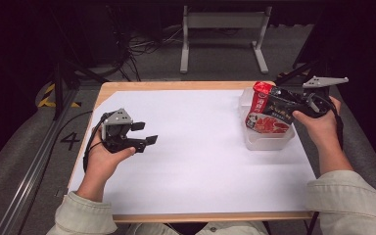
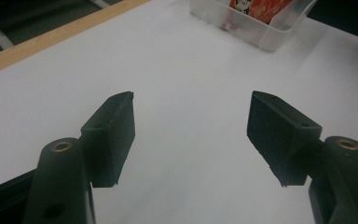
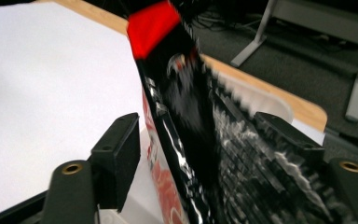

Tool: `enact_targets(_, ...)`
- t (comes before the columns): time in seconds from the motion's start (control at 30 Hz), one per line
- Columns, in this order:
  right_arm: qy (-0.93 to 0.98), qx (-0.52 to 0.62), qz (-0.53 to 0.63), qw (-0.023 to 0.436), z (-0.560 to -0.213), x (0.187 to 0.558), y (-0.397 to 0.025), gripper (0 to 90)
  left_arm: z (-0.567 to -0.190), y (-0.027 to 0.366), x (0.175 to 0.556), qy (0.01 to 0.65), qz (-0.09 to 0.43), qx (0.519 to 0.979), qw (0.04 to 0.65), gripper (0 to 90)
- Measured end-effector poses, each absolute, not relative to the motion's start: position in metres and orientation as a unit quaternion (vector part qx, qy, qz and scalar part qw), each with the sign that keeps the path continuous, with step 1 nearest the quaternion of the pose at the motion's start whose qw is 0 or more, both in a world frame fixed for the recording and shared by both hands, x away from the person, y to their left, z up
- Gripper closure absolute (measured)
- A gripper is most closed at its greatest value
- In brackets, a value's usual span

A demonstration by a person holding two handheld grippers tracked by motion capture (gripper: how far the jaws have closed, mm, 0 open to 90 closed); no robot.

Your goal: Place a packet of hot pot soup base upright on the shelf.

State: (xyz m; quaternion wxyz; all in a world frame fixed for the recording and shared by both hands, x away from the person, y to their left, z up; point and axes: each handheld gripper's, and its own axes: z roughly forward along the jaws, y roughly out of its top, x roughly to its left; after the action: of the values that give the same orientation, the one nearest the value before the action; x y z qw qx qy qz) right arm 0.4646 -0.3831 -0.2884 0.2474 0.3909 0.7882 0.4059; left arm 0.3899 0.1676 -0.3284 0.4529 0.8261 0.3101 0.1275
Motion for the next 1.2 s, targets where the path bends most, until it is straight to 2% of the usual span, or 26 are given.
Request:
enact_targets(0.4, 0.777, 0.305, 0.464, 0.294, -0.248, 0.433, -0.347, 29.6, -0.344, 0.177, 0.373, 0.314, 0.117, 0.825, 0.456, 33.4)
enact_targets(0.53, 0.783, 0.272, 0.491, 0.269, -0.244, 0.420, -0.325, 28.6, -0.349, 0.177, 0.368, 0.309, 0.118, 0.824, 0.459, 33.3)
enact_targets(0.77, 0.795, 0.256, 0.515, 0.194, -0.268, 0.404, -0.294, 27.6, -0.360, 0.177, 0.360, 0.295, 0.115, 0.818, 0.480, 33.4)
enact_targets(1.2, 0.810, 0.246, 0.508, 0.157, -0.327, 0.382, -0.270, 27.5, -0.380, 0.176, 0.354, 0.289, 0.113, 0.820, 0.482, 34.0)
